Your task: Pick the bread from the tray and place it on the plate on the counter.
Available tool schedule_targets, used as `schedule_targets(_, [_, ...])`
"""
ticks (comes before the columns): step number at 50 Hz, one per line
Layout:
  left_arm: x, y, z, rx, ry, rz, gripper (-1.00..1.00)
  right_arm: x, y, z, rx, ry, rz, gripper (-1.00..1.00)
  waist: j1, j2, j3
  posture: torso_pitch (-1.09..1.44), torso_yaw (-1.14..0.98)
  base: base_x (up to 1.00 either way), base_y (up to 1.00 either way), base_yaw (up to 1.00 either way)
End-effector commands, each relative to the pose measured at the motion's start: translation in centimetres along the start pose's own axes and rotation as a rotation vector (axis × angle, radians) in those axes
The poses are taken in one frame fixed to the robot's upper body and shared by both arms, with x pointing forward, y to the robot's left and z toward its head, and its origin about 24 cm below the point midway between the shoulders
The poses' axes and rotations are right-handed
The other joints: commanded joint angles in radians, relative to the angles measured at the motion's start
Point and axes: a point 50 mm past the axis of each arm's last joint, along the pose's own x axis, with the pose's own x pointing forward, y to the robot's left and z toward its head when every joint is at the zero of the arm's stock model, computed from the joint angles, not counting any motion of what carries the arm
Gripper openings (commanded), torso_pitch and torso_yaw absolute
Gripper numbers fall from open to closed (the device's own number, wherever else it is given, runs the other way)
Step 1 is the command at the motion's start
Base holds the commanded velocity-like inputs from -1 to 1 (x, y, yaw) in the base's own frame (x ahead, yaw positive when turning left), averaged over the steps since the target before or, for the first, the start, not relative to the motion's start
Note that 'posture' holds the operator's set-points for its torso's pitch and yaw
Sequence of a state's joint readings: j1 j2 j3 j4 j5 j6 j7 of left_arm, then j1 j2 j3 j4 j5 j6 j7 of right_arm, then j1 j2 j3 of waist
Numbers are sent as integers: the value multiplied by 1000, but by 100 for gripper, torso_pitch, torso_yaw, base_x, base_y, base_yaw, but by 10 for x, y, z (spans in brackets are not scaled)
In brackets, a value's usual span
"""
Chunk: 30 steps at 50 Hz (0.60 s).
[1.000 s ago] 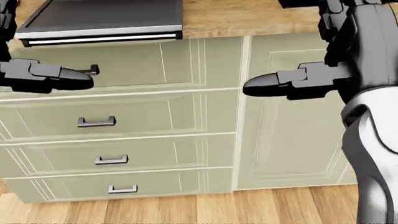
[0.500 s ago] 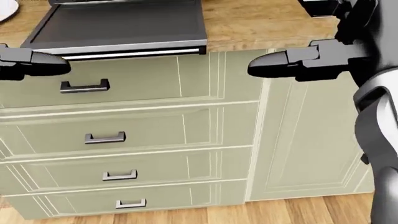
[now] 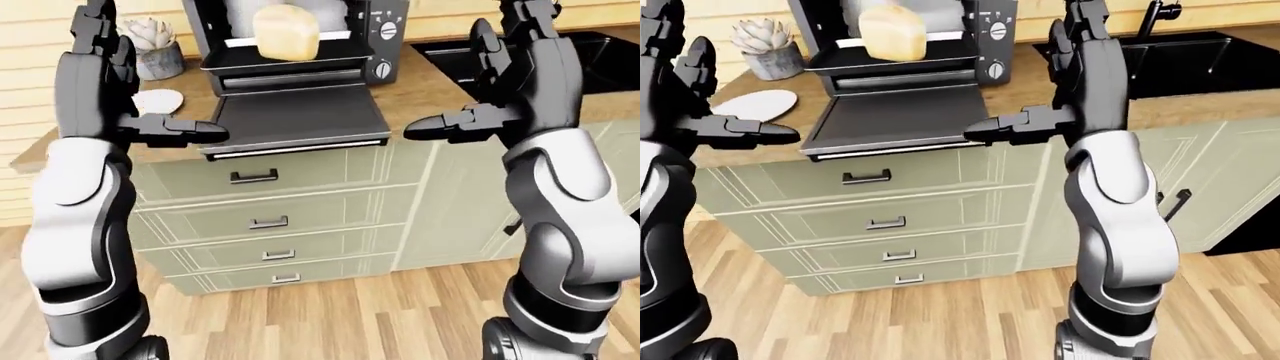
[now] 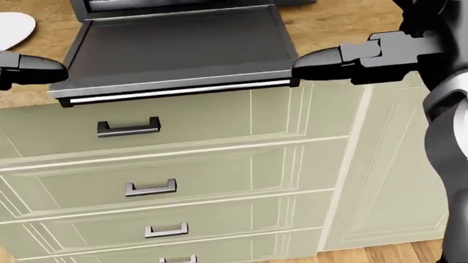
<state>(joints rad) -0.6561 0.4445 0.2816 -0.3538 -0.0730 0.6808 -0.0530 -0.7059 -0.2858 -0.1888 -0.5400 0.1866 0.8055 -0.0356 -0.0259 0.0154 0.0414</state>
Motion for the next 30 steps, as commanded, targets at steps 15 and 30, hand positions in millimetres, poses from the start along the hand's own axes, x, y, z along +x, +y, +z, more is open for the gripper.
schedule_targets(15, [2, 9, 18, 23, -83, 38, 100, 4, 3, 14, 5, -72, 17, 100, 25, -17, 2, 0, 0, 20, 55, 0])
schedule_targets(30, [2, 7, 18, 24, -85, 34, 100, 2, 2, 16, 17, -79, 19, 100, 1, 90, -21, 0, 0, 29, 44, 0])
